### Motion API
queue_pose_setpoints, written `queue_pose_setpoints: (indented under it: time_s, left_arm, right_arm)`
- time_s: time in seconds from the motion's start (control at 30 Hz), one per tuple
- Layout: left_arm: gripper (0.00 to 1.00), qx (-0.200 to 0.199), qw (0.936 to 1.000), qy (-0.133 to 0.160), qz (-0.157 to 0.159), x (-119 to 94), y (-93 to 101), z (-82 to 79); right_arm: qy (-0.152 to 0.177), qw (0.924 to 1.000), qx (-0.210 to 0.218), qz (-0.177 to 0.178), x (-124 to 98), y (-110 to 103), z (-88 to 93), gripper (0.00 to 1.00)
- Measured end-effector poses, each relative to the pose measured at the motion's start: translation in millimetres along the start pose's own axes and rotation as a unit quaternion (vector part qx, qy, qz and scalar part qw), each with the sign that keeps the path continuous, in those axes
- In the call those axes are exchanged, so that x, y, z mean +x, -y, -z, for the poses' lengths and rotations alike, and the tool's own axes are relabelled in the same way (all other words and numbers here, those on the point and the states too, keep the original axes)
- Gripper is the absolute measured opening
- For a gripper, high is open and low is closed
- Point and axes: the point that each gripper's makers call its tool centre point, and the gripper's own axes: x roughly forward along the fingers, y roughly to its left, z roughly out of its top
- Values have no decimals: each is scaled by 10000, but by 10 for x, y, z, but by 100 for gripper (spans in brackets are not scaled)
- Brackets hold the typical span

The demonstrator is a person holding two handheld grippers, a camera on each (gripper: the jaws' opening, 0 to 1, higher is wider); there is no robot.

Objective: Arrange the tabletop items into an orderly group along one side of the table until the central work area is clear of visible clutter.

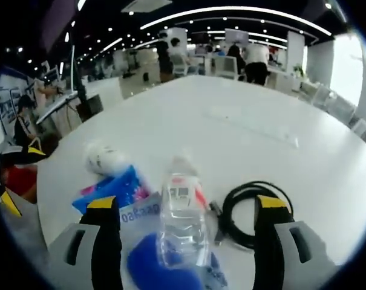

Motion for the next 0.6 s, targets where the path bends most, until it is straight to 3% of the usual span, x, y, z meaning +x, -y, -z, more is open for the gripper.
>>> queue_pose_setpoints:
  time_s: [0.3,0.6]
  left_arm:
    - [90,164,9998,-81,-66,-3,-13,22]
    - [90,339,9994,-13,-63,1,20,-21]
  right_arm:
    - [-249,9995,191,93,162,31,120,69]
    - [-550,9982,-133,202,250,12,143,55]
